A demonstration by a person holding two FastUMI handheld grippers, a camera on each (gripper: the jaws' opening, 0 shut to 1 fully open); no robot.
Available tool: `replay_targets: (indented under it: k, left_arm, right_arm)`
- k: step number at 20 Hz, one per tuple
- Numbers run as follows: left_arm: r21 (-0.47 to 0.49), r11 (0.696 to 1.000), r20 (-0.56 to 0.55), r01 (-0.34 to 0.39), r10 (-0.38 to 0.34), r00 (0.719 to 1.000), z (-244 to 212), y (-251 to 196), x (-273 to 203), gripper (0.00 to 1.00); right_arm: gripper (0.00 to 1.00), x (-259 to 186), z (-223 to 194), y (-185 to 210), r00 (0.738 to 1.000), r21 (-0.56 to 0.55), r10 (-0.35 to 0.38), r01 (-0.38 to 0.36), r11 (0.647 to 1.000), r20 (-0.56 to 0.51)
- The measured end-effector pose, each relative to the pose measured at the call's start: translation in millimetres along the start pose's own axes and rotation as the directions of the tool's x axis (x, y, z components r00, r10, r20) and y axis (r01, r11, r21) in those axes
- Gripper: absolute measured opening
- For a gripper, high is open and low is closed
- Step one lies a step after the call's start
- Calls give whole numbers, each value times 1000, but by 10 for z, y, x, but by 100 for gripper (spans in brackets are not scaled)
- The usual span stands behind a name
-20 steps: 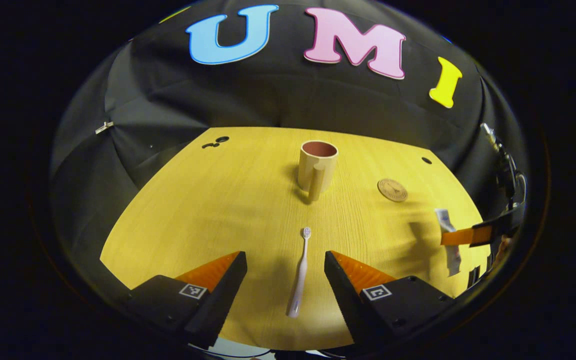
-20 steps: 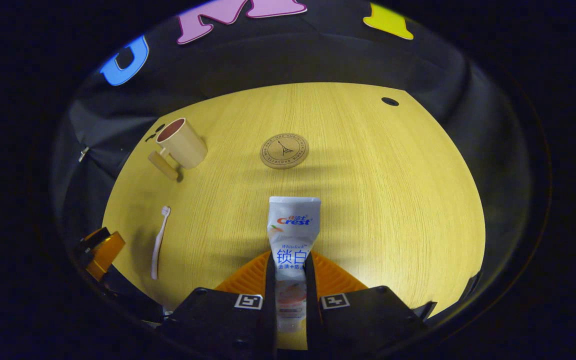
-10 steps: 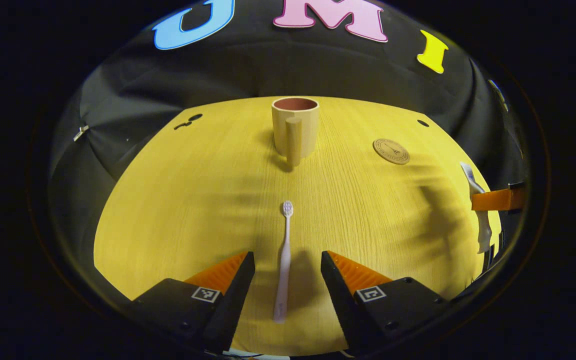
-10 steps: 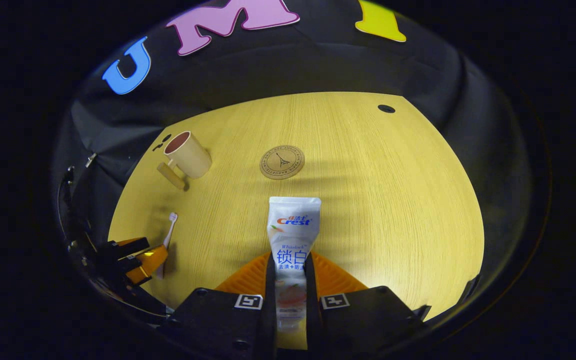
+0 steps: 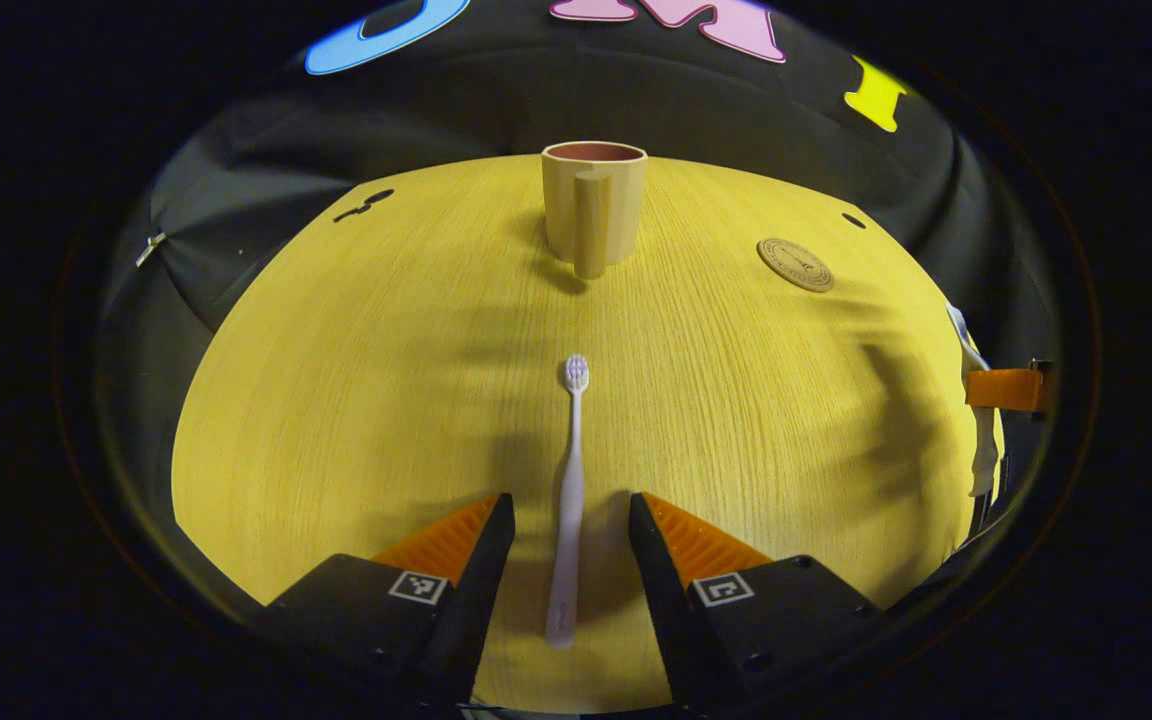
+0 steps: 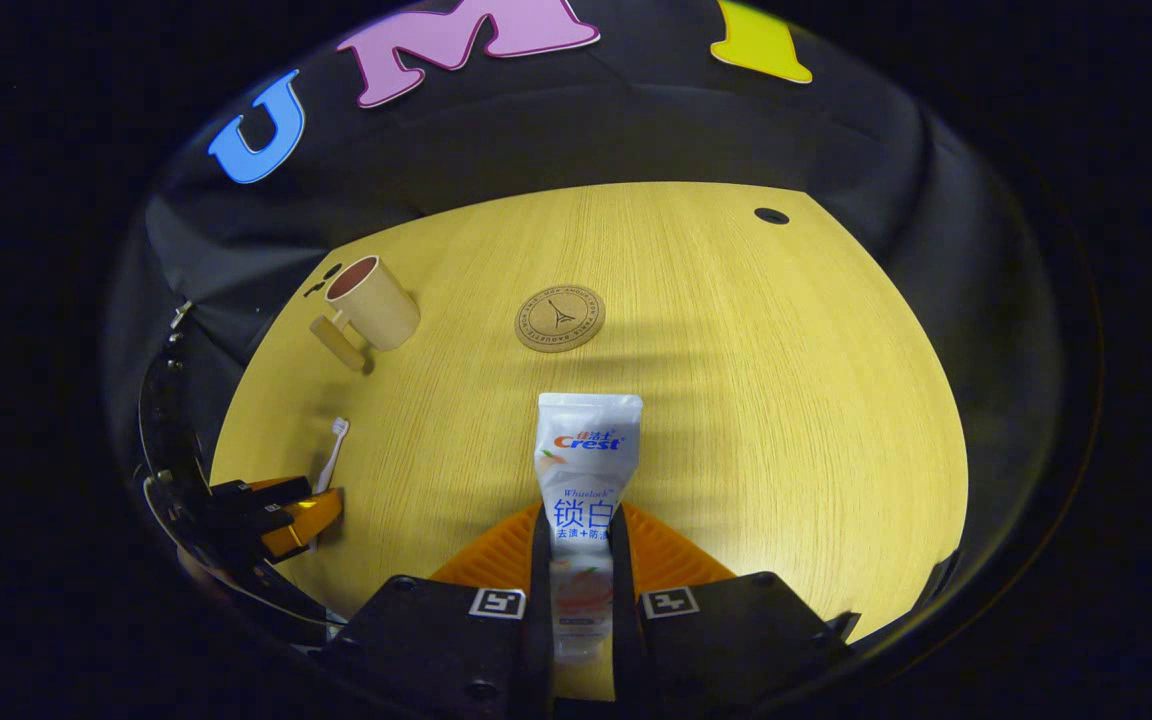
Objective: Put the toothbrush and toothpaste on the desktop into the cup, then pick up the cup and place it on the coaster on the desktop.
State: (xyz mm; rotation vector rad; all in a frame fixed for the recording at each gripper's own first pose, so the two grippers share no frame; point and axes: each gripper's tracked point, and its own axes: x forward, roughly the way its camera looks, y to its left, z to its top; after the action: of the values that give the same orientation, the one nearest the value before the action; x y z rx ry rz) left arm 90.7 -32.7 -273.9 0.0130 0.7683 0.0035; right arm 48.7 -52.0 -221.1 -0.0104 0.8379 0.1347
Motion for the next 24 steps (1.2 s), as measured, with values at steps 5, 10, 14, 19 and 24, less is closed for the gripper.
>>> replay_targets:
  k: [5,10,14,19,24]
  left_arm:
    - [95,994,5,52,-53,999,15,-153,6,46]
    - [100,993,1,69,-70,998,9,-202,16,16]
    - [92,992,9,82,-83,996,43,-203,17,7]
    - [94,994,37,63,-66,997,54,-210,5,6]
    - [13,997,102,82,-83,991,162,-165,-156,6]
  right_arm:
    - [27,3,37,46,1000,-15,8,-8,1000,12]
    - [27,-3,111,103,1000,-32,21,-21,999,22]
    - [27,-5,276,187,998,-60,41,-39,997,41]
    - [27,-25,618,387,993,-101,77,-68,993,88]
    - [27,-46,1098,675,979,-143,126,-103,984,162]
